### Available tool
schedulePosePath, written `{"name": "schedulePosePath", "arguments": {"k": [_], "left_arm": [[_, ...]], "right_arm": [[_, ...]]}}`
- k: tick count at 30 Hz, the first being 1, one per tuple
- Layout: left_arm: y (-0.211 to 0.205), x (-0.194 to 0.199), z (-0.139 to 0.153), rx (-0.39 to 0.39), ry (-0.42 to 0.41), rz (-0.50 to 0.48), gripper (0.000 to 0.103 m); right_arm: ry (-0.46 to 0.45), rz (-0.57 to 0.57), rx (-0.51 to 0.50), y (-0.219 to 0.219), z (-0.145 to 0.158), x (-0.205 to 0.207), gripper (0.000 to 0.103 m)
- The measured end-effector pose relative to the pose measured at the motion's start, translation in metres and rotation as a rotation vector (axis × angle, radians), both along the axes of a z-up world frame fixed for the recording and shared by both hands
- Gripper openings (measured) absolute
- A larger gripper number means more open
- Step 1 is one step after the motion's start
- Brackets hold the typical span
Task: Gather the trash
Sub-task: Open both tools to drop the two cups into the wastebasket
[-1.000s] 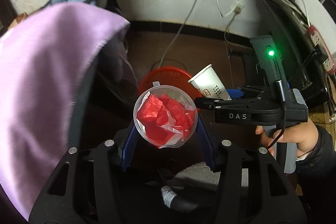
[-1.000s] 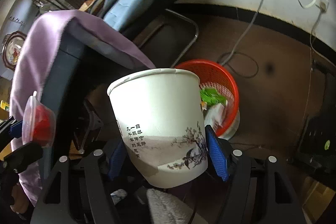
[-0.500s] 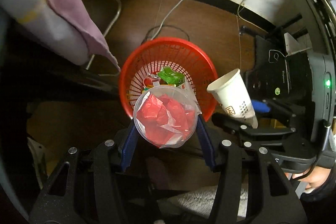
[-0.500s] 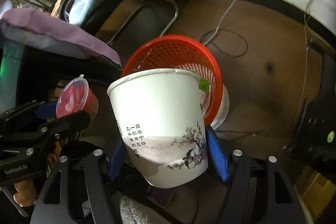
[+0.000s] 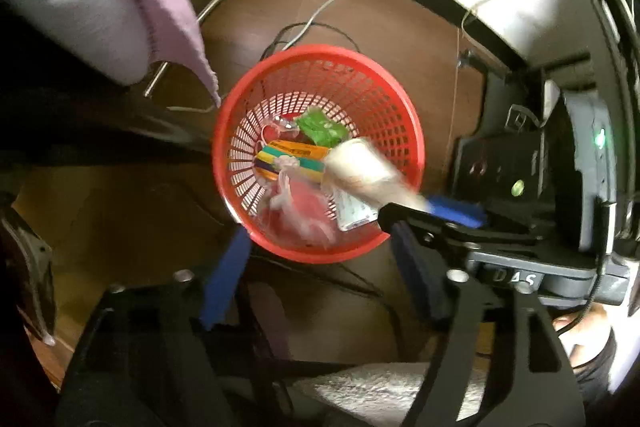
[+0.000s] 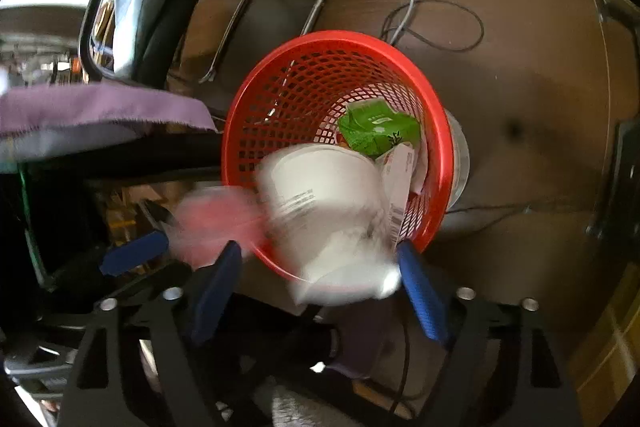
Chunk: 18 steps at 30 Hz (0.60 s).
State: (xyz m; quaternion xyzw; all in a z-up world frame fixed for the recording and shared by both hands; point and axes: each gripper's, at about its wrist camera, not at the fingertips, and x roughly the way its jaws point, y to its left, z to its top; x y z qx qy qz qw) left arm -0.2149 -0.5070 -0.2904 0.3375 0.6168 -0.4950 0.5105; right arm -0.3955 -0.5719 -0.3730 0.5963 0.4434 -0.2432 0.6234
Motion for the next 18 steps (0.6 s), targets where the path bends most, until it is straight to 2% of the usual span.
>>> {"name": "schedulePosePath", "arguments": {"k": [2,4,9,12,15,18], "left_arm": [[0.003,0.005,0.005,-0.009,0.060,0.021,0.084],[0.007,0.009,0.011,-0.020,0.092,0.038,0.087],[0.018,0.003,0.028,-0.050,0.090,0.029,0.088],[0.022,-0.003,0.036,-0.060,0.098,0.030,0.088],[0.029,-0.012,0.056,-0.094,0.030,-0.004,0.088],[0.034,-0.022,0.073,-0.130,0.022,-0.032,0.088]], "right_arm": [[0.002,-0.011,-0.009,0.000,0.006,-0.004,0.082],[0.014,-0.021,-0.028,0.001,0.014,-0.010,0.084],[0.057,-0.033,-0.060,0.003,0.033,-0.027,0.084],[0.121,-0.019,-0.089,0.006,0.047,-0.031,0.085],[0.171,-0.010,-0.135,0.009,0.066,-0.033,0.085],[0.197,-0.006,-0.196,0.011,0.093,-0.033,0.085]]}}
